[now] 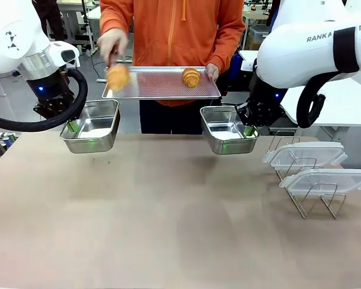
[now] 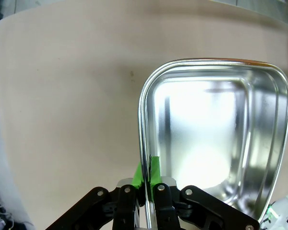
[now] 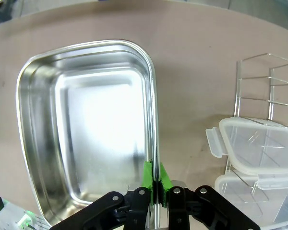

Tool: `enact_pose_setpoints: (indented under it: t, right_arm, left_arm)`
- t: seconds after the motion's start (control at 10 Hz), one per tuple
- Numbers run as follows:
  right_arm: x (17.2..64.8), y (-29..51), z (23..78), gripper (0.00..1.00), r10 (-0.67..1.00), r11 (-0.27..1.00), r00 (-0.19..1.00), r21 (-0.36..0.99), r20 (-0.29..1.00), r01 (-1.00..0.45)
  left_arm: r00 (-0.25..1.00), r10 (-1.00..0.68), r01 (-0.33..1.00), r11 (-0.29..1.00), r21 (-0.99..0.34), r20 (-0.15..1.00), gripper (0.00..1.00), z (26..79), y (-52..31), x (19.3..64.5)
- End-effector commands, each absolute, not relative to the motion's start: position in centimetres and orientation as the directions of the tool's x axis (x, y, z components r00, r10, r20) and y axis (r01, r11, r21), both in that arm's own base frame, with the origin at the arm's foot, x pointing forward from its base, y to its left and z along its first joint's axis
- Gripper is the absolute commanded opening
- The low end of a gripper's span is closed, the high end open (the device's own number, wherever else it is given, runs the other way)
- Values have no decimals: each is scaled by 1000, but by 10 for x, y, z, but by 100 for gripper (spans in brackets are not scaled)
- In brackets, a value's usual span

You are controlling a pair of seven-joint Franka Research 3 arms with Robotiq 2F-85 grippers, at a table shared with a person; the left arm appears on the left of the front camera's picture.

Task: Place the bread in airtight containers.
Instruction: Once an object is inside an Airtight Container , place the container in the center of the table.

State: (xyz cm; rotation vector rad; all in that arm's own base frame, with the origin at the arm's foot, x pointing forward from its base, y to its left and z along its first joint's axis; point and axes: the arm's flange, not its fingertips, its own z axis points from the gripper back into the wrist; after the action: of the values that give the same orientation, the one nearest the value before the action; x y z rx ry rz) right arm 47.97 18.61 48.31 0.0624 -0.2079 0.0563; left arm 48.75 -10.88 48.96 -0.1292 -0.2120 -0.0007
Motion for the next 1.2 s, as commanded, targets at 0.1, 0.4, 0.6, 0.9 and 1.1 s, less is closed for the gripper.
enact_pose_setpoints:
  t: [0.1, 0.4, 0.6, 0.9, 1.1]
  right_arm:
    - [480, 185, 487, 0, 46, 996, 976, 59, 215, -60]
    - [480, 185, 487, 0, 46, 996, 976, 59, 215, -60]
    - [480, 185, 487, 0, 46, 996, 976, 59, 215, -60]
    - [480, 185, 487, 0, 46, 996, 976, 59, 215, -60]
    - [480, 185, 487, 0, 46, 996, 976, 59, 215, -60]
  left_arm:
    - [976, 18, 10, 992, -129, 218, 0, 493, -106, 487]
    - [976, 18, 10, 992, -129, 218, 0, 493, -106, 487]
    - [976, 18, 10, 992, -129, 218, 0, 493, -106, 487]
    - [976, 18, 10, 992, -129, 218, 0, 493, -106, 487]
    - [976, 18, 10, 992, -129, 218, 0, 493, -106, 487]
